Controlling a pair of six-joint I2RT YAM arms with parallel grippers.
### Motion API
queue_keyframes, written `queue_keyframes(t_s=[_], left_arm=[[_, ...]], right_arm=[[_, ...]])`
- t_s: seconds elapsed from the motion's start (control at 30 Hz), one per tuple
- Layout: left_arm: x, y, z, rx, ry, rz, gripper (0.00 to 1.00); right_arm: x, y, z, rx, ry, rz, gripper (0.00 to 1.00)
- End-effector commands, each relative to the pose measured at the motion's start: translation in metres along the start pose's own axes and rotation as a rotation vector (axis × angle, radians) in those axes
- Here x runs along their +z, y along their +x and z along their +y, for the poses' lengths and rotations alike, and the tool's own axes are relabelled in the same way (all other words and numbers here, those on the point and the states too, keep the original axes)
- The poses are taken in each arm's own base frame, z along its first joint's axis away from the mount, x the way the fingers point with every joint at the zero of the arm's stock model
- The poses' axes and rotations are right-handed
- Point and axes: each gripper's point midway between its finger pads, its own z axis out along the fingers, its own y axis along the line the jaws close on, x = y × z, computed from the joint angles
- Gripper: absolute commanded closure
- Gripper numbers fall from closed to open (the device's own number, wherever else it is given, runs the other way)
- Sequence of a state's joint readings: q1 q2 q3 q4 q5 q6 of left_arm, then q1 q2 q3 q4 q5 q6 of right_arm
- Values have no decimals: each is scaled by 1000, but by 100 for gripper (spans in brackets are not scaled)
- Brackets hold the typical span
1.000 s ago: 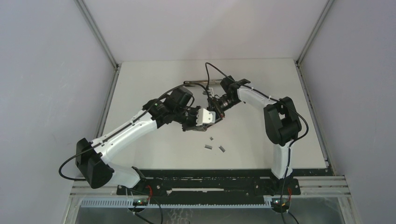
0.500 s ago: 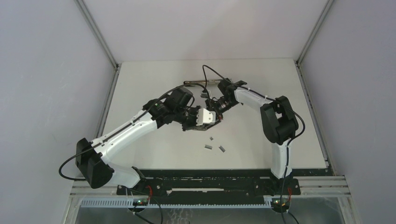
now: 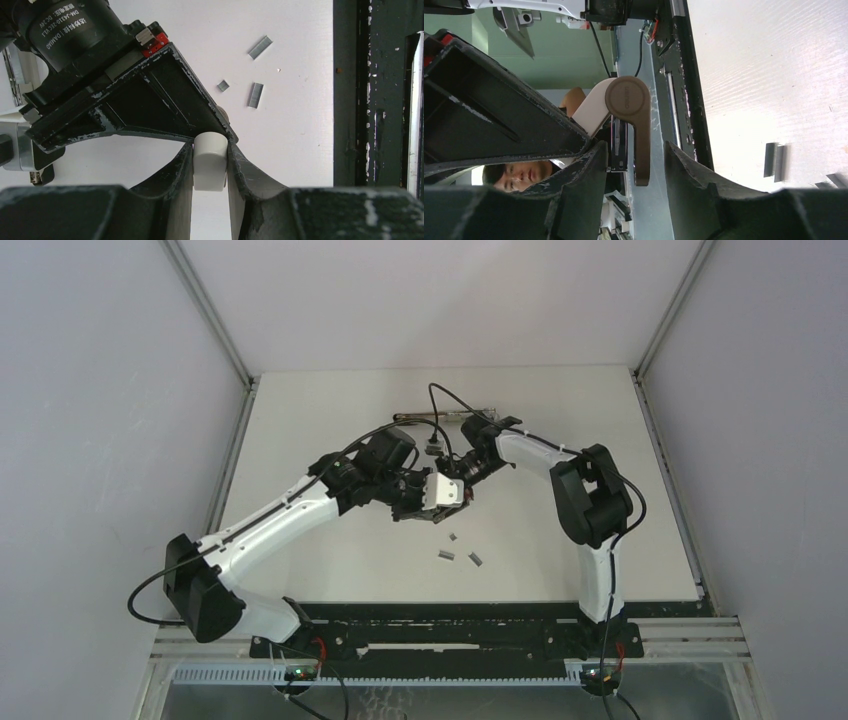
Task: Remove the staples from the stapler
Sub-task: Unload the staple at the center of the board.
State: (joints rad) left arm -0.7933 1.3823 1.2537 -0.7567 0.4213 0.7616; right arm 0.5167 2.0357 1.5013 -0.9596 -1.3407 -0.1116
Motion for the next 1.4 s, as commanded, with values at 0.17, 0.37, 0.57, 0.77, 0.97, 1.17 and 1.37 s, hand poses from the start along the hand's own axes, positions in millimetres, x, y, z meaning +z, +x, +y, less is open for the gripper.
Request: queue_keyframes(t_s=[0.17, 0.37, 0.57, 0.77, 0.97, 1.17, 1.37], left_arm=[[5, -6, 5, 18, -23, -21, 100], [3, -2, 10, 8, -55, -24, 100], [-11, 3, 24, -75, -63, -95, 100], [-23, 10, 33, -129, -74, -153, 100], [-31, 23, 43, -174, -94, -166, 100], [-39, 34, 48, -202, -116, -178, 99], [-47, 44, 50, -222, -139, -188, 98]], right_arm=[[4, -6, 10, -22, -54, -1, 74], [-1, -8, 16, -43, -58, -15, 83], [-16, -12, 24, -79, -59, -55, 88], [-31, -15, 33, -115, -64, -93, 91], [-36, -11, 46, -165, -67, -94, 92], [-37, -7, 57, -198, -67, -83, 92], [-39, -6, 65, -226, -64, -86, 92]])
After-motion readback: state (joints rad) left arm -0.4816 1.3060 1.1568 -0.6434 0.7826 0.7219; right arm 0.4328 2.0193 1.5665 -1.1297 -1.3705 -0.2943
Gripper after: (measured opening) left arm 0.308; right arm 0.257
